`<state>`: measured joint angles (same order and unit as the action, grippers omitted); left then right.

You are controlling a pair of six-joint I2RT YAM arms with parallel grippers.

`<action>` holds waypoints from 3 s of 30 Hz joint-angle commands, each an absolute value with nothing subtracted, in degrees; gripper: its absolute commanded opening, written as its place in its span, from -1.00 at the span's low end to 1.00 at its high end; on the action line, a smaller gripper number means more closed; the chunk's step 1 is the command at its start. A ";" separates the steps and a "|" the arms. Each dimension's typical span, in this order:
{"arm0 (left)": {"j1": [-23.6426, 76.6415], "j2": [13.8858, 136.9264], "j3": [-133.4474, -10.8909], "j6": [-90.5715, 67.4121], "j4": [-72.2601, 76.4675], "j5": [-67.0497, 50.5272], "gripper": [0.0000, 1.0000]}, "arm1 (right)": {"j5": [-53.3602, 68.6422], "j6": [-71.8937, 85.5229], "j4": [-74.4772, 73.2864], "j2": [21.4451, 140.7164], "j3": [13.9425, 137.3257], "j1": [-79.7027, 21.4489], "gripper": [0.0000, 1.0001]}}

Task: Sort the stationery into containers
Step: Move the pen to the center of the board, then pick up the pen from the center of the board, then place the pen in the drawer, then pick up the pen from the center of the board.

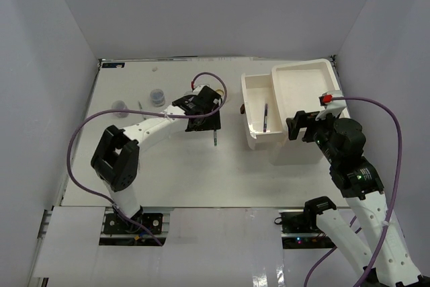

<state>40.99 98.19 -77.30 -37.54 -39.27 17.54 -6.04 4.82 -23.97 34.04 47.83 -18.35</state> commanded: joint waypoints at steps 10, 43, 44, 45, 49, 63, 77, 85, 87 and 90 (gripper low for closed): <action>40.78 109.94 -81.91 -40.78 -31.30 18.54 0.57 | -6.50 4.48 -23.73 31.99 45.53 -18.11 0.80; 40.69 83.85 -76.98 -44.64 -27.34 7.59 -0.82 | -5.54 4.66 -23.73 32.78 46.05 -18.11 0.80; 40.69 83.50 -77.78 -45.08 -26.38 5.99 -0.82 | -5.54 4.75 -23.73 32.78 46.23 -18.19 0.80; 40.69 83.41 -79.61 -45.78 -24.98 4.15 -0.82 | -5.54 4.75 -23.82 32.70 46.23 -18.19 0.80; 40.96 85.33 -83.58 -50.61 -20.05 -6.74 -0.82 | -5.98 4.92 -23.82 31.99 45.79 -18.19 0.80; 46.50 97.91 -94.75 -55.02 -15.21 -6.42 0.25 | -6.59 4.83 -24.43 30.50 45.35 -18.11 0.80; 42.72 81.92 -76.92 -52.02 -24.34 15.46 0.40 | -5.45 4.39 -24.52 31.29 46.14 -18.19 0.80; 32.79 79.54 -61.88 -57.48 -23.91 14.50 0.37 | -4.83 4.04 -24.35 31.29 45.79 -18.19 0.80; 31.21 81.12 -60.82 -57.66 -23.12 15.38 0.34 | -4.49 3.87 -24.26 31.38 45.62 -18.11 0.80; 29.89 83.93 -60.73 -58.18 -21.98 16.61 0.32 | -4.22 3.87 -24.26 31.12 45.27 -18.11 0.80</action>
<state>30.63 83.48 -60.47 -56.69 -23.64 14.59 -5.19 4.01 -23.07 30.85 45.93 -18.35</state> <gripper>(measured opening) 0.661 0.900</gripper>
